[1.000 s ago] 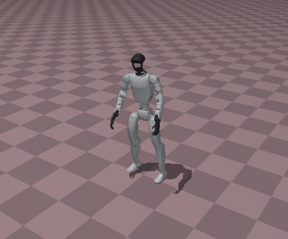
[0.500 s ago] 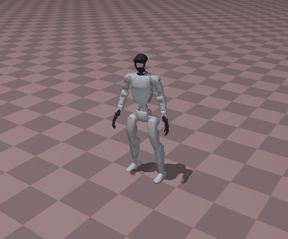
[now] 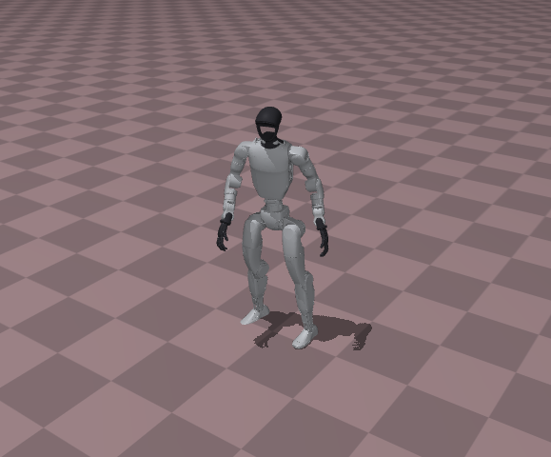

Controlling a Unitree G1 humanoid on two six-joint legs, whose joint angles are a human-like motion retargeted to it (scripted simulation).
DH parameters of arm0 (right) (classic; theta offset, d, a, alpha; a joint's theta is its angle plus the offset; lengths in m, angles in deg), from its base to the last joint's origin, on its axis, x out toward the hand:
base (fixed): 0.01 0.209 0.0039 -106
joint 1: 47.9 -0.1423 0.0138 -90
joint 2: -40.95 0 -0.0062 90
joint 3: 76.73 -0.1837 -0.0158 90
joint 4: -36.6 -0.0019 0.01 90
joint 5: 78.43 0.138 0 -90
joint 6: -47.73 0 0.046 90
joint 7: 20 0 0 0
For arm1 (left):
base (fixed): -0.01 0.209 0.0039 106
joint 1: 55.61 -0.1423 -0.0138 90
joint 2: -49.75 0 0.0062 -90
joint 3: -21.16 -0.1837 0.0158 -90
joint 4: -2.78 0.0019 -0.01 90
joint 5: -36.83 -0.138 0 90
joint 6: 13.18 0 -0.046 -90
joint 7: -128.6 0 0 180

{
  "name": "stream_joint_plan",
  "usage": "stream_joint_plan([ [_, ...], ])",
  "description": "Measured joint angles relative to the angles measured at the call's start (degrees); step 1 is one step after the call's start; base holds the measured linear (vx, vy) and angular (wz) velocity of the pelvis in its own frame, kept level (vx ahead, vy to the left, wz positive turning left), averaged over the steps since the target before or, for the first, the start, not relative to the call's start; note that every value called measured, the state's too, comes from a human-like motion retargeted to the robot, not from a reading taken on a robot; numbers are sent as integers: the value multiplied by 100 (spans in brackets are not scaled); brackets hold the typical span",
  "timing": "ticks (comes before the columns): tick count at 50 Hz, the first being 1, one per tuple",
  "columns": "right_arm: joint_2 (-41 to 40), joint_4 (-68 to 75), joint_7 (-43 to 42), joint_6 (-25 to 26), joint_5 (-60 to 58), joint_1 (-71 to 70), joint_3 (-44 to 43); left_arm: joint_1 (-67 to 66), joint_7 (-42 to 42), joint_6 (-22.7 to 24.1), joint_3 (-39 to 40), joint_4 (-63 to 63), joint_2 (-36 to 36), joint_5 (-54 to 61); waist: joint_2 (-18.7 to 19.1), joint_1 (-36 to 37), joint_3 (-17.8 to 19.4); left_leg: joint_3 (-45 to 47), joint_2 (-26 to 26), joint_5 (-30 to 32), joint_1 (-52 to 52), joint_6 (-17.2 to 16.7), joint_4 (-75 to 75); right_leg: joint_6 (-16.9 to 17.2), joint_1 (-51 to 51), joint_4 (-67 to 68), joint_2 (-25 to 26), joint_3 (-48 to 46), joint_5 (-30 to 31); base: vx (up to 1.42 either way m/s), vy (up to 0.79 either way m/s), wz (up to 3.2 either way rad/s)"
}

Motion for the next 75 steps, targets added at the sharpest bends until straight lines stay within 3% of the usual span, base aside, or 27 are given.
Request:
stream_joint_plan([
  [7,-333,767,-444,37,297,-1493,312,-105,-9,182,11,-1142,412,623,124,356,1155,-366,87,336,-886,-139,14,-127,-919,476,32,-248,130,-22,-2,47],
  [10,-239,884,-741,-9,312,-2288,567,-53,-101,259,45,-1527,517,1154,309,456,1787,-616,136,556,-1501,-226,15,-221,-1607,917,14,-420,133,-32,-4,68],
  [12,-85,796,-871,140,78,-2800,810,-120,-43,423,104,-1732,470,914,433,475,2142,-734,139,771,-2069,-267,82,-237,-2239,1304,-55,-542,156,-32,-3,68],
  [13,61,642,-869,144,-171,-2875,909,-346,162,514,60,-1870,439,658,552,468,2196,-774,146,590,-2445,-331,359,-244,-2609,1743,-123,-685,-16,-31,-4,75],
  [15,304,729,-1166,252,-384,-3678,1686,-328,-194,604,-186,-2042,610,1230,543,459,2213,-1045,171,1210,-3249,-358,-10,-355,-3516,1718,-102,-703,240,-36,-4,61],
  [18,498,1170,-1228,321,-1179,-4746,2451,-641,43,763,-697,-2234,807,1235,502,396,2213,-987,-116,1295,-4382,-488,200,-239,-5033,2855,-586,-655,77,-28,5,69],
  [22,3503,-463,-145,-132,847,-6777,5446,206,878,986,-2302,-2284,1724,995,1061,1194,2213,-1635,32,1898,-6338,-488,98,-521,-6821,3161,-565,-1214,225,-36,-9,75],
  [23,3922,-699,55,-153,992,-6972,5446,277,912,980,-2528,-2356,2119,927,1006,1404,2213,-1725,16,1992,-6642,-488,80,-519,-7121,3265,-614,-1291,228,-19,-7,77],
  [25,4910,-280,414,-154,987,-7441,5446,1264,228,1018,-3804,-1978,1642,755,1636,2074,2213,-1942,-70,2122,-7272,-488,75,-362,-7682,3457,-762,-1482,231,-10,-2,94],
  [26,4972,-126,304,-184,1097,-7588,5446,1339,207,1040,-3915,-1926,1676,833,1694,2155,2213,-2007,-106,2178,-7491,-488,64,-334,-7900,3550,-824,-1536,225,-9,-1,89],
  [27,4946,-76,99,-235,1264,-7675,5446,1282,304,1049,-3863,-1939,1901,977,1624,2155,2213,-2053,-149,2225,-7683,-488,61,-316,-8104,3652,-891,-1571,212,-11,-1,76],
  [29,4601,-245,-485,-386,1747,-7746,5446,737,750,1027,-3209,-2159,2747,1442,1133,1892,2213,-2083,-240,2286,-7994,-488,68,-323,-8480,3870,-1029,-1577,168,-9,-3,75],
  [33,4161,35,-658,-504,2230,-8421,5446,254,615,1061,-2562,-2238,2732,1943,888,1625,2213,-2182,-294,2391,-8634,-488,4,-329,-9190,4119,-1167,-1633,110,-2,-6,63],
  [35,1739,2601,-1011,86,930,-9391,5045,85,230,1094,-2367,-2129,1345,2635,1421,735,2213,-2012,-391,2298,-8751,-488,68,-212,-9345,4080,-1198,-1490,180,7,6,34],
  [38,1011,3077,-1029,102,580,-9430,4617,-183,312,1060,-2073,-2179,1279,2865,1248,554,2213,-1994,-330,2277,-8773,-488,102,-236,-9345,4032,-1106,-1490,221,-3,-3,-20],
  [45,766,2580,-1656,144,-65,-8235,3974,-542,429,604,-1282,-2069,1137,2676,819,227,2213,-1777,-278,2199,-8067,-488,95,-335,-8850,4161,-1073,-1242,90,-2,-3,-19],
  [55,118,1295,-2171,259,-1026,-5474,3493,-423,111,420,-586,-1116,722,1845,-20,-141,2213,-1192,-51,1723,-5330,-488,48,-216,-6125,3332,-611,-779,50,7,0,-73],
  [58,-48,1053,-2184,275,-1022,-4632,3187,-274,-175,405,-376,-844,607,1666,-157,-178,2213,-1153,223,1611,-4409,-488,-10,-296,-4871,2331,-140,-725,227,14,-8,-93],
  [67,-250,426,-1463,102,-338,-1718,1170,-189,-801,289,54,-125,25,703,-430,-405,1268,-271,342,811,-1961,-409,-10,-128,-2412,1186,175,-11,301,26,10,-90],
  [75,-255,1086,-928,209,187,-428,157,135,-1148,236,47,377,-386,391,-442,-466,394,726,165,183,-229,-259,-10,125,-957,573,122,859,261,25,15,-108],
])
